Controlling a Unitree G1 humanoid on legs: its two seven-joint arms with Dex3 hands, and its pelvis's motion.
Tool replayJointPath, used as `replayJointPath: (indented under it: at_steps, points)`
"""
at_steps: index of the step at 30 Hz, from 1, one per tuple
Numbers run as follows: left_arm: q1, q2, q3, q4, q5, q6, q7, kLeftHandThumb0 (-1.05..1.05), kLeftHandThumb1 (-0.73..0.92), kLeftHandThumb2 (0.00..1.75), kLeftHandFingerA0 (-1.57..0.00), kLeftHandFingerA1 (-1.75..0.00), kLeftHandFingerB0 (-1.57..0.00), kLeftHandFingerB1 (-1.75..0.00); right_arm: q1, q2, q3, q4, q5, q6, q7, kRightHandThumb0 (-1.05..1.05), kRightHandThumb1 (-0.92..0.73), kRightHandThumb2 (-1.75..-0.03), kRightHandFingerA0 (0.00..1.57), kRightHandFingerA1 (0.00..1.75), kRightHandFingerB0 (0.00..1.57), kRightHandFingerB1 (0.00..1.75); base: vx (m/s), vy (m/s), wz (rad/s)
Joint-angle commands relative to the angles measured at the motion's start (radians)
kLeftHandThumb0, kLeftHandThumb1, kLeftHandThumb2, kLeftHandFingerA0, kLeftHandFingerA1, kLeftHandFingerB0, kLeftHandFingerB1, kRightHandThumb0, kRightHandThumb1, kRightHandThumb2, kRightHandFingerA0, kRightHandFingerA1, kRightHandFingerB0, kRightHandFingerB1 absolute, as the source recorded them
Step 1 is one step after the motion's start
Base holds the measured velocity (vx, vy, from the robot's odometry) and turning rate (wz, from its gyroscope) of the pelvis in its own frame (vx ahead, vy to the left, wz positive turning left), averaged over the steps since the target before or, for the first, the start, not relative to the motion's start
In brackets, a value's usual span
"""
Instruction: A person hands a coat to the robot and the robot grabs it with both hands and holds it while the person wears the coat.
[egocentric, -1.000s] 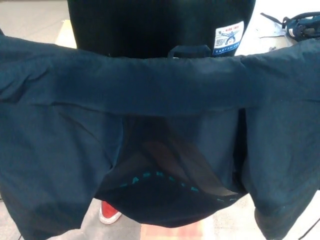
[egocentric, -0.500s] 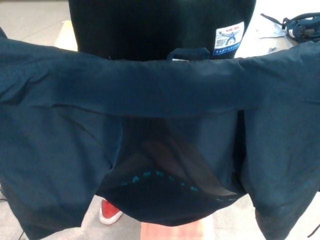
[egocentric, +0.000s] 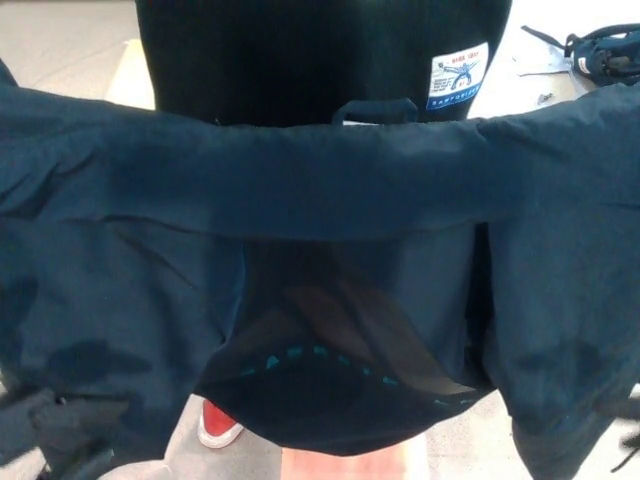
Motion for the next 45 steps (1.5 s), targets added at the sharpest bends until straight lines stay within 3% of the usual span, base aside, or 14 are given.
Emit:
replayJointPath:
  at_steps: [1,5,13,14,25,28,29,31,34,35,38,39,40,45]
  points:
    - [-0.025,0.001,0.191,-0.296,-0.224,-0.253,-0.022,-0.43,0.60,0.59,-1.23,-0.59,-1.00,-0.54,-0.106,0.026,-0.154,-0.254,0.329,-0.172,-0.040,-0.23,-0.84,-0.64,1.04,0.73,0.88,0.70,0.00,0.000,0.00]
    - [-0.109,0.007,0.275,-0.420,-0.252,-0.177,-0.039,-0.57,0.58,0.58,-1.04,-0.51,-0.87,-0.47,-0.215,-0.023,-0.254,-0.350,0.347,-0.075,-0.025,-0.34,-0.71,-0.60,0.72,0.64,0.41,0.55,0.00,0.000,0.00]
    - [-0.440,0.000,0.183,-0.415,-0.181,-0.022,-0.091,-0.72,0.52,0.57,-0.68,-0.47,-0.74,-0.43,-0.418,-0.206,-0.425,-0.390,0.382,0.124,0.078,-0.58,-0.54,-0.85,0.49,0.58,0.32,0.51,0.00,0.000,0.00]
    - [-0.466,0.045,0.184,-0.395,-0.201,0.000,-0.134,-0.71,0.44,0.88,-0.48,-0.55,-0.59,-0.54,-0.448,-0.246,-0.443,-0.383,0.395,0.158,0.098,-0.57,-0.53,-0.86,0.49,0.58,0.31,0.50,0.00,0.000,0.00]
    - [-0.722,0.598,0.177,-0.125,-0.458,0.352,-0.562,-0.81,0.61,0.59,-0.22,-0.31,-0.21,-0.35,-0.719,-0.697,-0.401,-0.215,0.499,0.527,0.344,-0.80,-0.70,-0.62,0.19,0.43,0.11,0.28,0.00,0.000,0.00]
    - [-0.861,0.640,0.055,-0.019,-0.404,0.395,-0.636,-0.39,0.23,0.89,0.00,-0.49,0.00,-0.49,-0.827,-0.789,-0.288,-0.093,0.477,0.519,0.422,-0.40,-0.30,-0.95,0.02,0.51,0.00,0.50,0.00,0.000,0.00]
    - [-0.893,0.640,0.026,0.009,-0.387,0.402,-0.652,-0.82,0.53,0.92,-0.14,-0.44,0.00,-0.34,-0.848,-0.804,-0.256,-0.069,0.476,0.532,0.441,-0.40,-0.29,-0.94,0.02,0.50,0.00,0.50,0.00,0.000,0.00]
    - [-0.940,0.649,-0.019,0.043,-0.371,0.433,-0.689,-0.82,0.52,0.93,-0.04,-0.32,-0.04,-0.24,-0.882,-0.829,-0.207,-0.035,0.470,0.553,0.474,-0.85,-0.55,-0.92,0.19,0.49,0.06,0.29,0.00,0.000,0.00]
    - [-1.005,0.647,-0.077,0.087,-0.345,0.473,-0.733,-0.84,0.54,0.93,-0.07,-0.27,-0.06,-0.19,-0.955,-0.841,-0.123,0.018,0.466,0.556,0.519,-0.38,-0.30,-0.93,0.03,0.48,0.00,0.48,0.00,0.000,0.00]
    - [-1.043,0.638,-0.108,0.120,-0.326,0.479,-0.752,-0.84,0.53,0.94,-0.07,-0.26,-0.06,-0.17,-0.982,-0.851,-0.088,0.033,0.443,0.566,0.536,-0.88,-0.61,-0.69,0.16,0.39,0.06,0.20,0.00,0.000,0.00]
    - [-1.143,0.616,-0.182,0.195,-0.269,0.509,-0.803,-0.84,0.51,0.94,-0.04,-0.22,-0.06,-0.17,-1.056,-0.867,-0.003,0.083,0.418,0.587,0.603,-0.83,-0.58,-0.92,0.14,0.45,0.03,0.18,0.00,0.000,0.00]
    - [-1.172,0.615,-0.204,0.212,-0.261,0.526,-0.826,-0.84,0.52,0.94,-0.04,-0.23,-0.05,-0.16,-1.081,-0.879,0.025,0.093,0.413,0.608,0.629,-0.83,-0.74,-0.64,0.20,0.35,0.00,0.18,0.00,0.000,0.00]
    - [-1.202,0.620,-0.226,0.226,-0.259,0.544,-0.860,-0.84,0.52,0.94,-0.04,-0.25,-0.04,-0.15,-1.116,-0.888,0.057,0.104,0.417,0.634,0.663,-0.80,-0.57,-0.97,0.14,0.48,0.00,0.17,0.00,0.000,0.00]
    - [-1.326,0.662,-0.320,0.274,-0.290,0.622,-1.067,-0.86,0.52,0.94,-0.03,-0.21,-0.02,-0.12,-1.256,-0.899,0.192,0.183,0.356,0.663,0.803,-0.83,-0.59,-0.99,0.08,0.45,0.00,0.15,0.00,0.000,0.00]
